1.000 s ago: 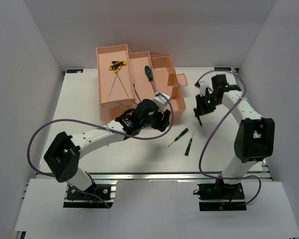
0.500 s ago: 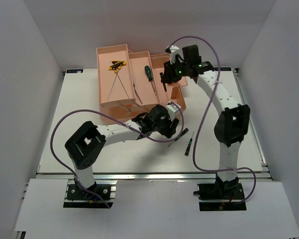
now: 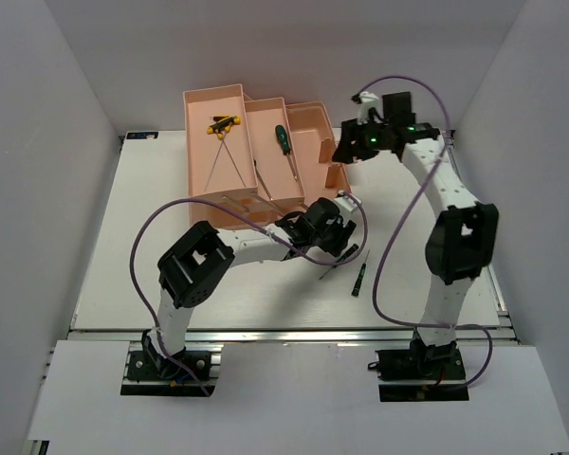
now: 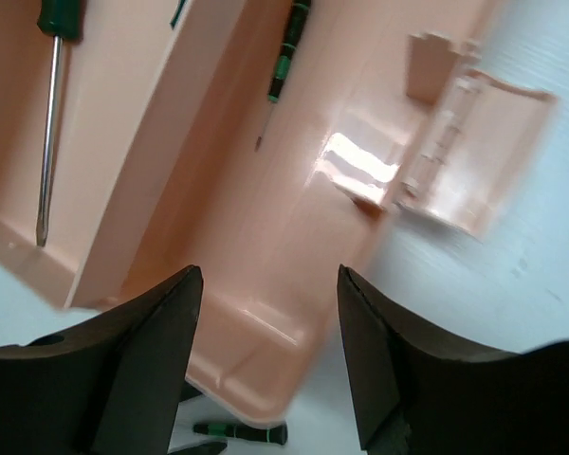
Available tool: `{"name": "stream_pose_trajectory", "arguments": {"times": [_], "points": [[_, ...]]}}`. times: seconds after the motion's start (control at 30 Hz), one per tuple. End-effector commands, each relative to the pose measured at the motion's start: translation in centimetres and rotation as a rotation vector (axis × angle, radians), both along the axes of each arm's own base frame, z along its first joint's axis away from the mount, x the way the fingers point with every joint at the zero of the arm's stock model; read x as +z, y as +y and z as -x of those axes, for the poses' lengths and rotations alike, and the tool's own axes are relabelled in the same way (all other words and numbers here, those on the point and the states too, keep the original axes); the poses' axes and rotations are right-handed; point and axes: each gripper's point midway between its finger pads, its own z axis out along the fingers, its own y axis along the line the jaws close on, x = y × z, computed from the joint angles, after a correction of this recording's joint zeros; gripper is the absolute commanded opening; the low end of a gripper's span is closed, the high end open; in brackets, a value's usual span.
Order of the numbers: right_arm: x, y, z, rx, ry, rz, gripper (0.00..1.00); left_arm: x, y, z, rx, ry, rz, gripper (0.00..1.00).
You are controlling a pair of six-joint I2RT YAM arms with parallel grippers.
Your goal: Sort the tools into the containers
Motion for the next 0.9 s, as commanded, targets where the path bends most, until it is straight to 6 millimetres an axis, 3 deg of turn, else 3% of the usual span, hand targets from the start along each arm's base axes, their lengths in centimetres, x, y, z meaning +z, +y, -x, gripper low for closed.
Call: {"name": "stream_pose_trajectory", "arguments": {"times": [0.0,0.1,0.13,0.2,0.27,0.3,0.5,0.67,0.8,0.87], "points": [[5.0,-5.2,0.7,-0.076,-0.096,-0.080,0.64,1.3,-1.6,0.1,-0.036,-0.017,0.021,0.60],[3.0,-8.6,1.7,-0.124,-0.051,-0.068,0.65,1.2,-2.4,1.2,-0.087,0.000,0.032,0.60],[3.2,-9.2,2.1,-0.127,-0.067,-0.056,0.65,1.1,-2.5,1.4,-0.098,0.003,0.030,0.60],[1.3,-10.6,3.1,-0.146,-0.034,-0.034,0.65,0.4,-2.3,2.3,-0.124,0.038,0.014,0.60],[1.2,-10.8,4.0,-0.142,-0.045,-0.026,0.66,-0.1,-2.4,2.7,-0.133,0.048,0.004,0.59],[0.2,-12.0,4.3,-0.169,-0.025,-0.023,0.66,-0.2,-2.7,3.2,-0.147,0.054,-0.003,0.59],[-0.4,-12.4,5.6,-0.189,0.003,-0.047,0.66,-2.9,-2.3,3.6,-0.114,0.038,-0.100,0.50],[-0.3,-12.3,6.2,-0.187,0.012,-0.064,0.66,-5.5,-0.1,2.7,-0.017,0.007,-0.212,0.41],[-0.3,-12.4,6.6,-0.185,0.001,-0.067,0.66,-7.0,1.3,2.2,0.041,-0.025,-0.295,0.25],[-0.2,-12.5,6.8,-0.186,-0.006,-0.068,0.66,-7.1,1.6,2.3,0.047,-0.040,-0.325,0.08]]}}
